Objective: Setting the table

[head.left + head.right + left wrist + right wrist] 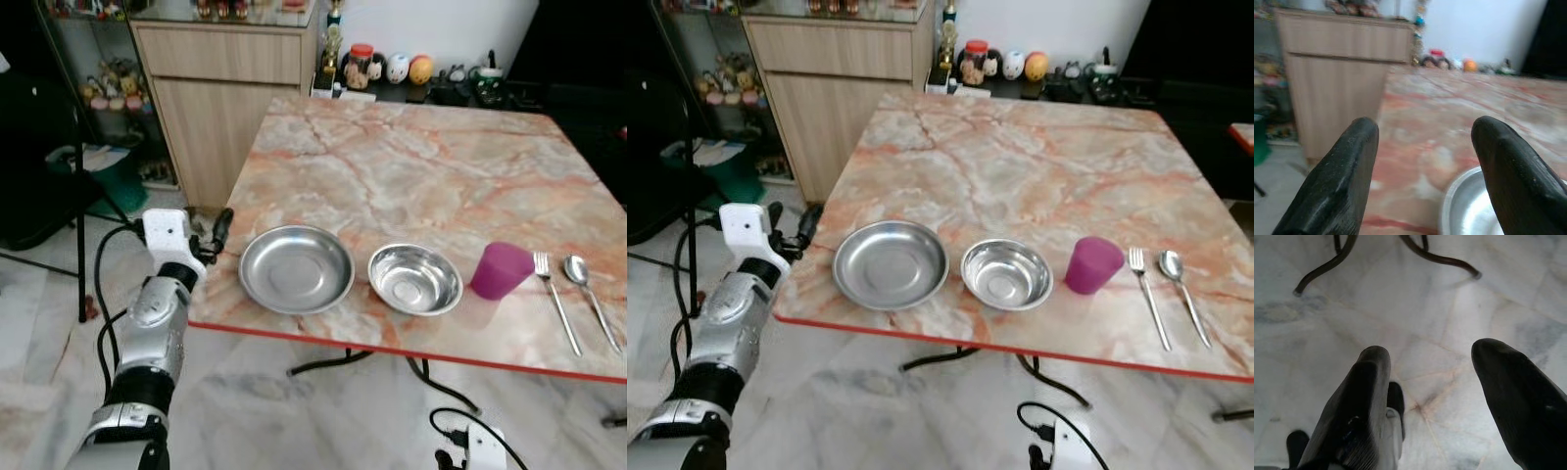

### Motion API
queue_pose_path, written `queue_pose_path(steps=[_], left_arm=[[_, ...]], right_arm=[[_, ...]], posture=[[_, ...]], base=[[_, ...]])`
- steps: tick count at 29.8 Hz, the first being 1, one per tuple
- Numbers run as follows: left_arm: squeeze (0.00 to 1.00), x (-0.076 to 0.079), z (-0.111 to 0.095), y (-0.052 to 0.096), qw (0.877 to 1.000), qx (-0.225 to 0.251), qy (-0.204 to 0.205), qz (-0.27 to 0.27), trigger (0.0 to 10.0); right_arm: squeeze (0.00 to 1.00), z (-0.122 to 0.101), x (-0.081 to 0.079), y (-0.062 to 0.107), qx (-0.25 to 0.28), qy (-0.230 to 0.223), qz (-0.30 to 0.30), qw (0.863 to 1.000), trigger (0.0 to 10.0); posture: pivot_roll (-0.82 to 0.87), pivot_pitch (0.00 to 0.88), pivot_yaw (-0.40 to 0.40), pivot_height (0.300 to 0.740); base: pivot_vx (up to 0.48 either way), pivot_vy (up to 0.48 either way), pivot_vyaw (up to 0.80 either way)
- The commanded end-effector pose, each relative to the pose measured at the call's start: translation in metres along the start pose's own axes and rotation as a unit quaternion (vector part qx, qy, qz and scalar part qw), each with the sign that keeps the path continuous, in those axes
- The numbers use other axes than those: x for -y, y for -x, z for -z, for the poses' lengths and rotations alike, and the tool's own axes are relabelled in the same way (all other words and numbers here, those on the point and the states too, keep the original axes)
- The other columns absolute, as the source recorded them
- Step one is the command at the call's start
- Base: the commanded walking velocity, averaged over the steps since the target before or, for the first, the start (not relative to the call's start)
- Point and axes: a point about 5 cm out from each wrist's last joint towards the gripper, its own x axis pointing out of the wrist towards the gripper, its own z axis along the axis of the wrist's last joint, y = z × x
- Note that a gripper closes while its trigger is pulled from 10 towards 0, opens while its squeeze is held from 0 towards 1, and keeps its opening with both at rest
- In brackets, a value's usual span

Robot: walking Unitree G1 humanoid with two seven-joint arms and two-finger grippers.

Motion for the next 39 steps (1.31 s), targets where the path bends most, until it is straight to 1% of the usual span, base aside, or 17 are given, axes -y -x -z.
queue_pose_path(steps=[1, 3, 4, 5, 6, 7, 10, 11, 13, 14, 17, 19, 24, 30, 34, 36, 39], left_arm=[[0.0, 0.002, -0.015, -0.007, 1.0, 0.006, -0.004, 0.02, 10.0], [0.0, 0.003, -0.015, -0.008, 1.0, -0.01, 0.005, 0.025, 10.0], [0.18, 0.003, -0.013, -0.008, 0.999, -0.034, 0.0, 0.034, 10.0], [0.94, 0.002, -0.009, -0.007, 0.998, -0.062, 0.01, 0.029, 10.0], [0.94, 0.001, -0.006, -0.007, 0.996, -0.08, 0.018, 0.026, 10.0], [1.0, 0.001, -0.004, -0.006, 0.995, -0.098, 0.024, 0.023, 10.0], [1.0, 0.003, -0.003, -0.005, 0.991, -0.127, 0.038, 0.028, 10.0], [0.61, 0.006, -0.004, -0.006, 0.989, -0.136, 0.042, 0.035, 10.0], [0.61, 0.007, -0.004, -0.006, 0.988, -0.139, 0.045, 0.04, 10.0], [0.0, 0.009, -0.003, -0.006, 0.987, -0.148, 0.042, 0.043, 10.0], [0.0, 0.012, -0.001, -0.006, 0.984, -0.171, 0.04, 0.04, 10.0], [0.0, 0.013, 0.004, -0.005, 0.977, -0.197, 0.067, 0.035, 10.0], [0.0, 0.008, 0.02, 0.004, 0.963, -0.251, 0.093, -0.014, 10.0], [0.0, -0.001, 0.023, 0.005, 0.957, -0.254, 0.121, -0.072, 10.0], [0.0, -0.002, 0.017, 0.003, 0.961, -0.246, 0.107, -0.068, 10.0], [0.0, -0.002, 0.018, 0.004, 0.961, -0.252, 0.093, -0.069, 10.0], [0.0, -0.001, 0.023, 0.007, 0.957, -0.267, 0.095, -0.062, 10.0]], right_arm=[[0.0, 0.003, 0.004, 0.001, -0.007, -0.002, 0.006, 1.0, 10.0], [0.0, 0.003, 0.003, 0.001, -0.009, 0.0, 0.005, 1.0, 10.0], [0.0, 0.003, 0.003, 0.001, -0.01, 0.001, 0.005, 1.0, 10.0], [0.0, 0.003, 0.003, 0.001, -0.01, 0.001, 0.004, 1.0, 10.0], [0.0, 0.003, 0.002, 0.001, -0.01, 0.001, 0.003, 1.0, 10.0], [0.0, 0.003, 0.002, 0.001, -0.01, 0.002, 0.003, 1.0, 10.0], [0.0, 0.004, 0.001, 0.001, -0.011, 0.003, 0.0, 1.0, 10.0], [0.0, 0.004, 0.001, 0.001, -0.011, 0.003, -0.001, 1.0, 10.0], [0.0, 0.004, 0.001, 0.001, -0.011, 0.004, -0.001, 1.0, 10.0], [0.0, 0.004, 0.0, 0.001, -0.012, 0.005, -0.002, 1.0, 10.0], [0.0, 0.004, -0.001, 0.001, -0.013, 0.005, -0.004, 1.0, 10.0], [0.0, 0.005, -0.001, 0.001, -0.015, 0.007, -0.005, 1.0, 10.0], [0.0, 0.006, -0.002, 0.001, -0.018, 0.007, -0.008, 1.0, 10.0], [0.0, 0.008, -0.003, 0.001, -0.022, 0.008, -0.009, 1.0, 10.0], [0.0, 0.008, -0.003, 0.001, -0.024, 0.009, -0.01, 1.0, 10.0], [0.0, 0.008, -0.003, 0.001, -0.024, 0.009, -0.01, 1.0, 10.0], [0.0, 0.009, -0.003, 0.001, -0.026, 0.01, -0.011, 1.0, 10.0]], posture=[[0.06, 0.0, -0.035, 0.74], [0.06, 0.0, -0.035, 0.74], [0.07, 0.0, -0.034, 0.74], [0.07, 0.0, -0.034, 0.74], [0.07, 0.0, -0.034, 0.74], [0.07, 0.0, -0.035, 0.74], [0.07, 0.0, -0.035, 0.74], [0.07, 0.0, -0.035, 0.74], [0.07, 0.0, -0.035, 0.74], [0.07, 0.0, -0.034, 0.74], [0.07, 0.0, -0.034, 0.74], [0.07, 0.0, -0.032, 0.74], [0.07, 0.0, -0.032, 0.74], [0.07, 0.0, -0.031, 0.74], [0.07, 0.0, -0.031, 0.74], [0.07, 0.0, -0.031, 0.74], [0.07, 0.0, -0.032, 0.74]], base=[[0.0, 0.0, 0.0], [0.0, 0.0, 0.0], [0.0, 0.0, 0.0], [0.0, 0.0, 0.0], [0.0, 0.0, 0.0], [0.0, 0.0, 0.0], [0.0, 0.0, 0.0], [0.0, 0.0, 0.0], [0.0, 0.0, 0.0], [0.0, 0.0, 0.0], [0.0, 0.0, 0.0], [0.0, 0.0, 0.0], [0.0, 0.0, 0.0], [0.0, 0.0, 0.0], [0.0, 0.0, 0.0], [0.0, 0.0, 0.0], [0.0, 0.0, 0.0]])
